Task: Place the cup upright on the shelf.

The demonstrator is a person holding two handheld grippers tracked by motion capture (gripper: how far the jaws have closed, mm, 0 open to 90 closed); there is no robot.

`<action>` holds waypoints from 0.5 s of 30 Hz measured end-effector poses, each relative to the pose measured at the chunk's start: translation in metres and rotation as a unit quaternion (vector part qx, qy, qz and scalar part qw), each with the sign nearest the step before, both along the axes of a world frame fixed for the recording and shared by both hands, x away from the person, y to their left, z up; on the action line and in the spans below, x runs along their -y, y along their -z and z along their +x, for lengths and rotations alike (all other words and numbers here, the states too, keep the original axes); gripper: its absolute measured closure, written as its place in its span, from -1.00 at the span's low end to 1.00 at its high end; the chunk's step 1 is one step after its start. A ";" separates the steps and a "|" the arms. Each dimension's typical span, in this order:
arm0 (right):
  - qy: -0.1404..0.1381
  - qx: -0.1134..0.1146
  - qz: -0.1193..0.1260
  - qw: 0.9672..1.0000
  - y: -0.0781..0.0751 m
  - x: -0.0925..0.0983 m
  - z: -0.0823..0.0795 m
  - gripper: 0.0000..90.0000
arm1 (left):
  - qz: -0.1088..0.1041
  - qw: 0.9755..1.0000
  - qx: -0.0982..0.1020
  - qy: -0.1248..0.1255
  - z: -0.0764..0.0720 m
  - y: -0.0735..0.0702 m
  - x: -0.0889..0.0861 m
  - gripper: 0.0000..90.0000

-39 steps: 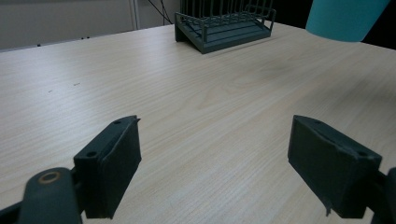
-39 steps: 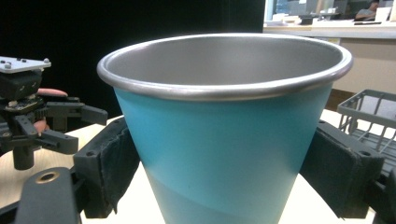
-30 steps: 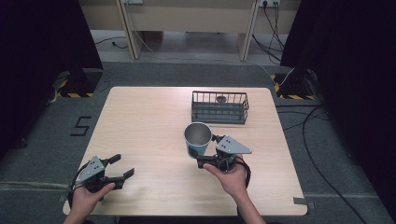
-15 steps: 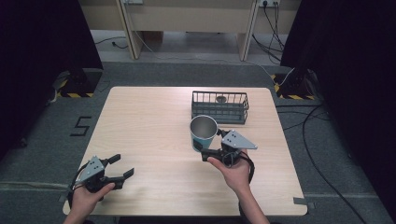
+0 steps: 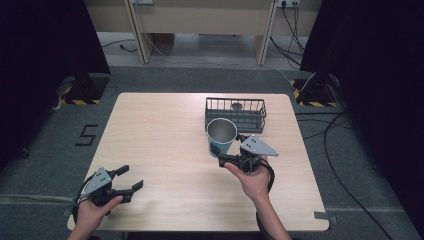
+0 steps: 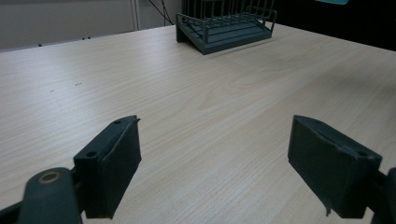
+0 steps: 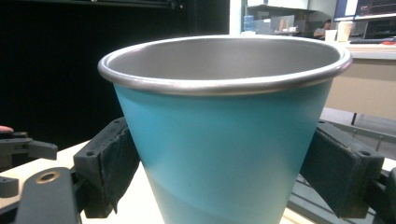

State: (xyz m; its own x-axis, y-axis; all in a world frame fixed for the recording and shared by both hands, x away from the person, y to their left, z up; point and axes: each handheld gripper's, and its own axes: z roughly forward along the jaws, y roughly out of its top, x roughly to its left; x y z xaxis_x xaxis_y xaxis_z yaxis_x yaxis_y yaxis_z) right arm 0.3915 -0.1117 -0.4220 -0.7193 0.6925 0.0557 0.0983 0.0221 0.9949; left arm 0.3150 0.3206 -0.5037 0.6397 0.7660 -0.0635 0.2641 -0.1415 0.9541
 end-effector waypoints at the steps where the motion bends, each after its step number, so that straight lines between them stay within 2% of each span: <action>1: 0.001 0.000 0.001 1.000 0.000 0.001 0.001 -0.61 | 0.000 1.000 0.000 0.000 0.000 0.000 0.000 -0.63; 15: 0.028 0.004 0.005 1.000 -0.006 0.011 0.012 -0.61 | 0.000 1.000 0.000 0.001 0.000 0.000 0.000 -0.63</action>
State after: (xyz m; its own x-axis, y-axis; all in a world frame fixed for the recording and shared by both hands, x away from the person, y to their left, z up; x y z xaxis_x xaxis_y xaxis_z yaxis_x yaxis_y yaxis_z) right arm 0.4038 -0.1230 -0.4160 -0.6798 0.7311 0.0575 0.0916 0.0069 0.9958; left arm 0.3150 0.3205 -0.5037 0.6410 0.7650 -0.0634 0.2639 -0.1421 0.9540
